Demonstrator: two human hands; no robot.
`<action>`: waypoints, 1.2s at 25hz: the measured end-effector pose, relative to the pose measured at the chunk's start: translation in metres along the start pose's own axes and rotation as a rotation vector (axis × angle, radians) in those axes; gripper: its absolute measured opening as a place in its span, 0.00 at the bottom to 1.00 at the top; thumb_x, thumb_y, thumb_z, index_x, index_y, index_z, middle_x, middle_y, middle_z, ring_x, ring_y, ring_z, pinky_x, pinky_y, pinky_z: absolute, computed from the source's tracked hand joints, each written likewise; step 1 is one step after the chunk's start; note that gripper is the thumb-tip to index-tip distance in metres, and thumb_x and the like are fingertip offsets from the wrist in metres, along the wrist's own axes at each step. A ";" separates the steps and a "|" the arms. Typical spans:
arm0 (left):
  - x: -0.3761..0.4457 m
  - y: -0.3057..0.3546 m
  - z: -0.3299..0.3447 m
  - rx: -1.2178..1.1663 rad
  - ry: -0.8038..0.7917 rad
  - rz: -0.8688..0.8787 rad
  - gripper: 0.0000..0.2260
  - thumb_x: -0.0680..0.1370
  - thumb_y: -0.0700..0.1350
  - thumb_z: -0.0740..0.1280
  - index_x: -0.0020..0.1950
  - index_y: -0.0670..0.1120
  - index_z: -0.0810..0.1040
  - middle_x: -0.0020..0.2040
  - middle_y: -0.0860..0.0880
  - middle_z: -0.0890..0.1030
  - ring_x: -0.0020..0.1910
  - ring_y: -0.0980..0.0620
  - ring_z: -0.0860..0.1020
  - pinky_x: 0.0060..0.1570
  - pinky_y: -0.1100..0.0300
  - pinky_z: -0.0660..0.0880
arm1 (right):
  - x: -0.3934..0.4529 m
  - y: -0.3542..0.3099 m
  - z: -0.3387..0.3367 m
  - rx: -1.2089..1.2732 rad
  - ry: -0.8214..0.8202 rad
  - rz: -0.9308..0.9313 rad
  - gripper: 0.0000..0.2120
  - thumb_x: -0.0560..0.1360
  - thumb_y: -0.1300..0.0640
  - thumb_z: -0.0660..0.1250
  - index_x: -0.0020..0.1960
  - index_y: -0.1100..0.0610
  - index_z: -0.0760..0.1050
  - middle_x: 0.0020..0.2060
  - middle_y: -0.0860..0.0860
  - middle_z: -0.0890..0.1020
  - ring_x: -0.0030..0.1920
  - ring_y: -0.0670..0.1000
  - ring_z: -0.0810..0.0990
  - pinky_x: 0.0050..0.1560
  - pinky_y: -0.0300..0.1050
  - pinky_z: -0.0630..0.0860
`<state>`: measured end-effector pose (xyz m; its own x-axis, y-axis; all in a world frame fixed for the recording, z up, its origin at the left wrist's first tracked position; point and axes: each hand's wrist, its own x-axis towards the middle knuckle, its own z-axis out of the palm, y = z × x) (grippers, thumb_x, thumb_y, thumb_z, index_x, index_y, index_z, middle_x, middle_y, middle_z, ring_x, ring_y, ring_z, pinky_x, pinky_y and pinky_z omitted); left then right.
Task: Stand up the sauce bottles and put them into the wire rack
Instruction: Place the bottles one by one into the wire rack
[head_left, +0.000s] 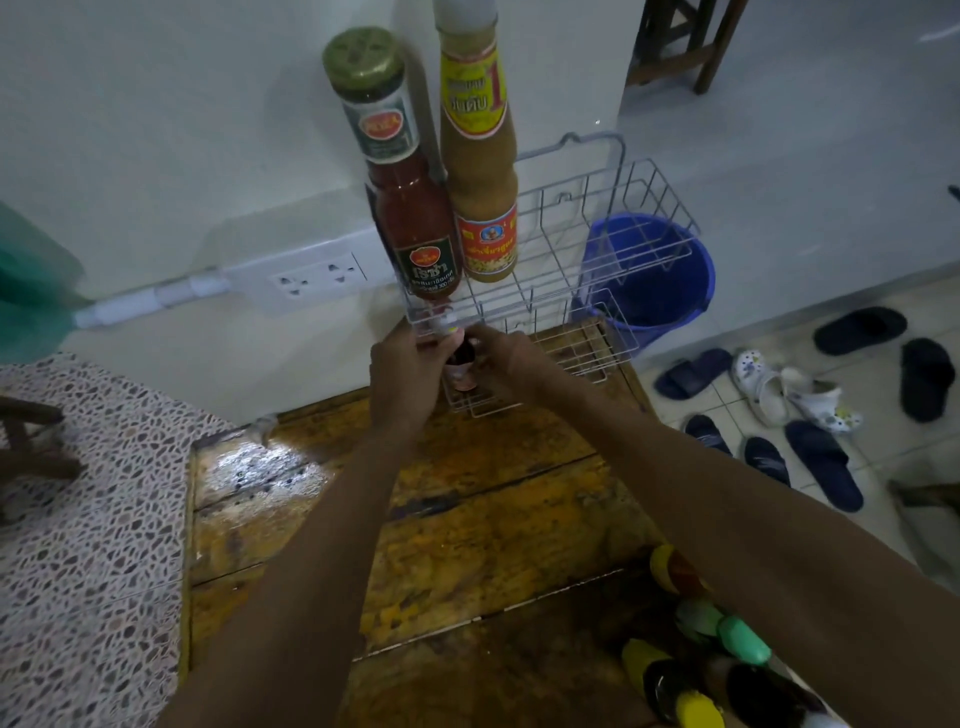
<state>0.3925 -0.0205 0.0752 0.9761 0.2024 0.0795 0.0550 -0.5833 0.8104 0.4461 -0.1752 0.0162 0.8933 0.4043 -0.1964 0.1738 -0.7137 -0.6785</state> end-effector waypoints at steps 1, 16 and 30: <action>0.006 0.000 0.001 -0.010 0.002 -0.010 0.15 0.79 0.50 0.75 0.63 0.45 0.84 0.57 0.49 0.87 0.54 0.55 0.84 0.52 0.66 0.81 | 0.004 0.002 -0.003 0.019 -0.011 -0.007 0.28 0.76 0.59 0.72 0.74 0.53 0.68 0.60 0.60 0.83 0.54 0.60 0.84 0.46 0.49 0.82; 0.013 -0.004 0.006 -0.012 0.114 -0.032 0.19 0.74 0.50 0.79 0.62 0.44 0.85 0.57 0.46 0.87 0.56 0.49 0.86 0.56 0.53 0.83 | 0.018 0.016 0.022 -0.017 0.137 -0.012 0.25 0.80 0.58 0.68 0.75 0.57 0.65 0.56 0.64 0.83 0.50 0.63 0.85 0.45 0.59 0.84; -0.131 0.047 0.024 0.021 -0.642 -0.001 0.17 0.76 0.53 0.77 0.62 0.50 0.80 0.57 0.53 0.83 0.57 0.55 0.81 0.58 0.56 0.79 | -0.205 0.032 -0.147 -0.118 0.079 -0.151 0.13 0.78 0.59 0.71 0.61 0.51 0.78 0.52 0.47 0.84 0.48 0.43 0.83 0.49 0.39 0.81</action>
<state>0.2722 -0.0938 0.0892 0.9071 -0.3046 -0.2904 0.0540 -0.6001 0.7981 0.3300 -0.3650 0.1389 0.8824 0.4687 -0.0398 0.3510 -0.7124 -0.6076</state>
